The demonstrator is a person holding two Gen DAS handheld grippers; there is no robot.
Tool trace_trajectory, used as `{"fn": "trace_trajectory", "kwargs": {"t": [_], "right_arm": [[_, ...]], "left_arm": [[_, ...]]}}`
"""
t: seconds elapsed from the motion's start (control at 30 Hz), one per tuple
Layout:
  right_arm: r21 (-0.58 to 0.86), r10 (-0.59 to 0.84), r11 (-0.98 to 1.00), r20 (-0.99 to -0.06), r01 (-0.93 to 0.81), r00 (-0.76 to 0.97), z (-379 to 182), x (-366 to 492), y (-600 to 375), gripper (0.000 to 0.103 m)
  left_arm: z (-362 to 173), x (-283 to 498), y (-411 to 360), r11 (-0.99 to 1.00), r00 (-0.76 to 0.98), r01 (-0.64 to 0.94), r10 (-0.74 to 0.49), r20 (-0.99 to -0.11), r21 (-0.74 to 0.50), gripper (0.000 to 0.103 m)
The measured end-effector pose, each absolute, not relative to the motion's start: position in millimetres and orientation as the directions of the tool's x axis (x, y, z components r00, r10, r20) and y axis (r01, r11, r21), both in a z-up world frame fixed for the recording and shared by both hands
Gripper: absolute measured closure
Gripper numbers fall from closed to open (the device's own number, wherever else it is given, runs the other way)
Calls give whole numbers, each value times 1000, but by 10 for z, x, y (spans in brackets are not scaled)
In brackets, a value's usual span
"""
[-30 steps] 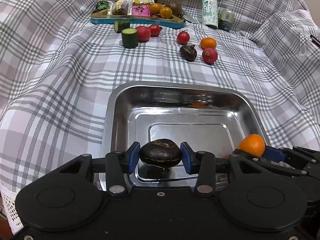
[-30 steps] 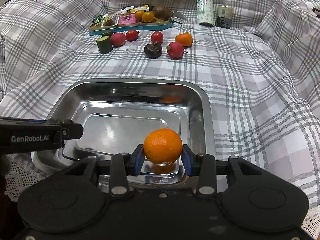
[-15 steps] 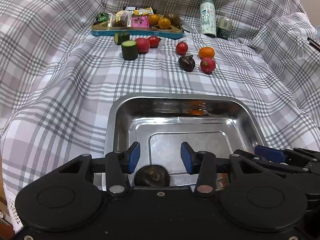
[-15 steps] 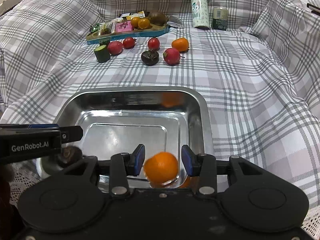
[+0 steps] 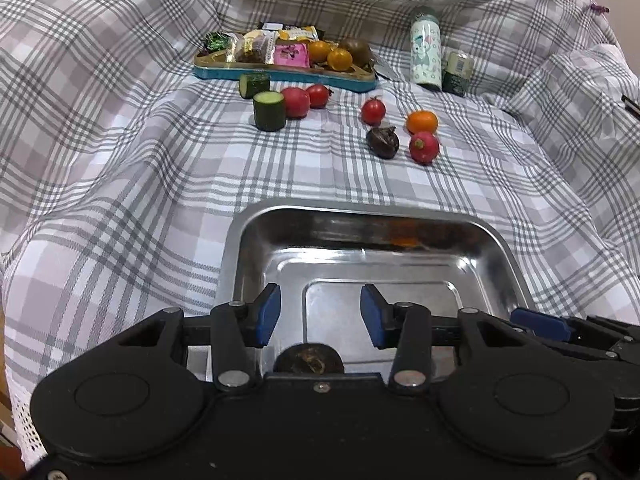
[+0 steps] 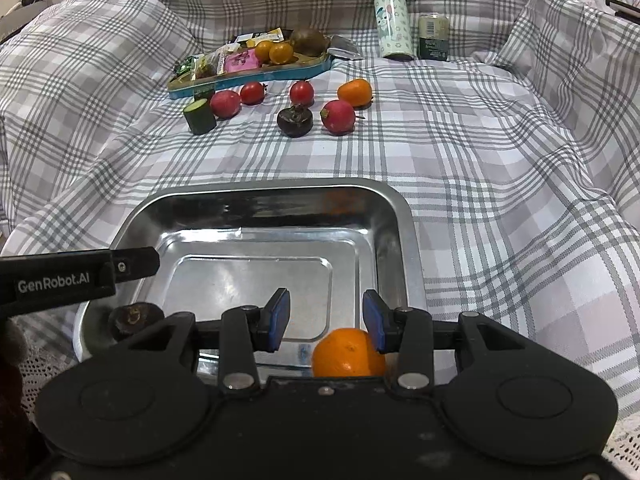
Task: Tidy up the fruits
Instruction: 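Carry the orange and plum over the steel tray and release both, then reach the right tool to the radish while the left tool reaches the cucumber piece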
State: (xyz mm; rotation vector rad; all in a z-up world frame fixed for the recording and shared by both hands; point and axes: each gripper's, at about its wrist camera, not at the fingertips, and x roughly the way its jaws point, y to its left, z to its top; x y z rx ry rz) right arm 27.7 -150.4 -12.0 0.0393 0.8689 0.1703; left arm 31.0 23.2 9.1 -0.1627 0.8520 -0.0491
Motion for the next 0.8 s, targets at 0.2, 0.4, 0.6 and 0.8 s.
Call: {"fn": "trace_trajectory", "kwargs": {"t": [0.2,0.4,0.6,0.8], "right_arm": [[108,161,987,-735,-120,659,-109,366,-1502,60],[83,148,988,-702,-126,696,-46,563,-1514,60],[55,137,989,-668,-136,732,29,863,-1522,60],[39,130,990,-645,-137,753,65,1209,-1531,60]], "left_arm": [[133,395,268,990,693,-32,-78,-717,-139,51],[190,579,311,995,731,-35,-38,-682,-93,51],[256,821,313,1000,774,-24,6,-633,-20,51],[281,1129,337,1000,793,-21,23,-609,10,51]]}}
